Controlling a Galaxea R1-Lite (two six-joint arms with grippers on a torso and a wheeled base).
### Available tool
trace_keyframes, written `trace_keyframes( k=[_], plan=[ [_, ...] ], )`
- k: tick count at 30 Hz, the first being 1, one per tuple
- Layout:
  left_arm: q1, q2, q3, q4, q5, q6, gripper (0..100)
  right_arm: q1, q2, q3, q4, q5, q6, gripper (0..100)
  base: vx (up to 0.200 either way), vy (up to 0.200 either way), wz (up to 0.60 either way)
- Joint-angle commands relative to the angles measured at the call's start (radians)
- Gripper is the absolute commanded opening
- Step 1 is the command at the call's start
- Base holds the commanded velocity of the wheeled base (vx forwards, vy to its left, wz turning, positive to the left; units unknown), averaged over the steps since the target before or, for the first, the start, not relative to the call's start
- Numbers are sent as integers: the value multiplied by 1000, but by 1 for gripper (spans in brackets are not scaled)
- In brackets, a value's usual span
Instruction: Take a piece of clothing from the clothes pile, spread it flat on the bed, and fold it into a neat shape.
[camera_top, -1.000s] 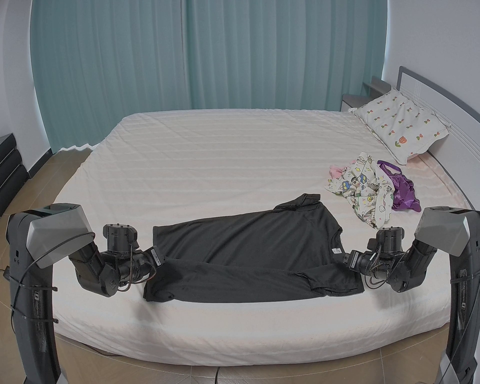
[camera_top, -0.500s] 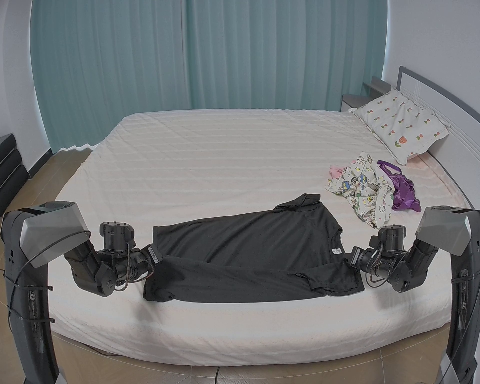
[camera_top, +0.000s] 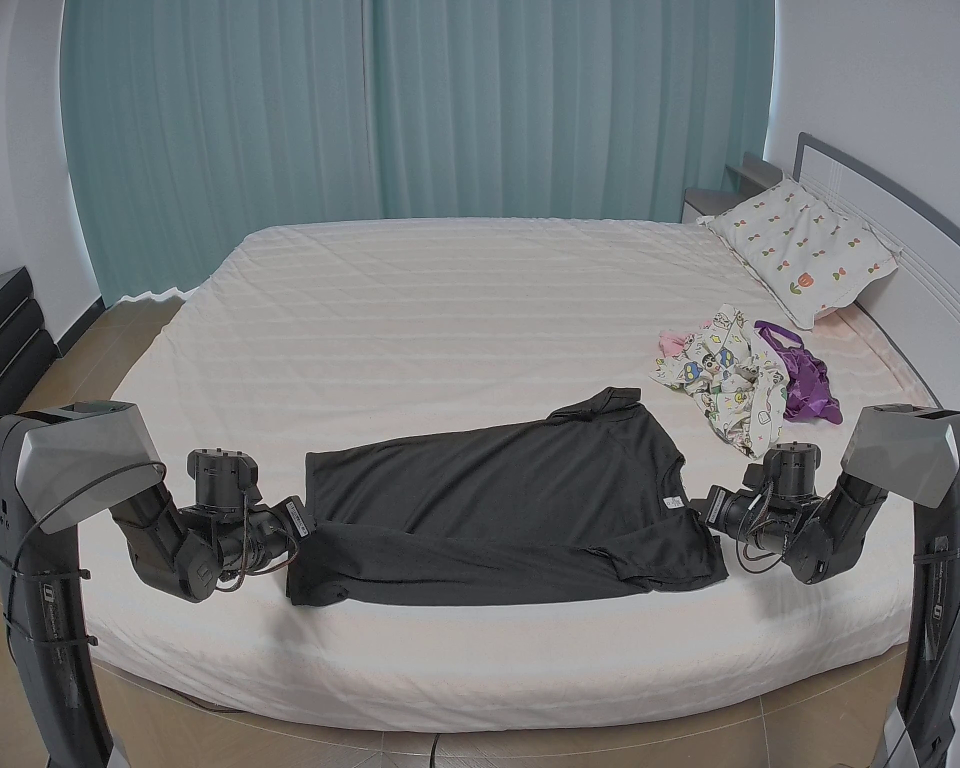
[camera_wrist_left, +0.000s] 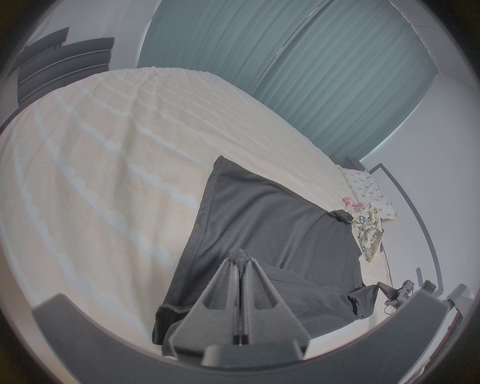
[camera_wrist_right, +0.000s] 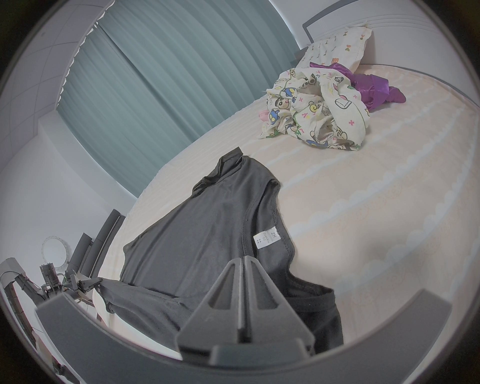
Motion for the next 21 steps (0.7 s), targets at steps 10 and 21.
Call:
trace_keyframes(
  k=[10, 21],
  plan=[
    [2, -14, 21, 0, 1, 0, 0, 1, 18, -18, -2, 10, -1, 100, 0, 0, 0],
    [3, -11, 22, 0, -1, 0, 0, 3, 71, -86, 54, 16, -15, 100, 0, 0, 0]
  ],
)
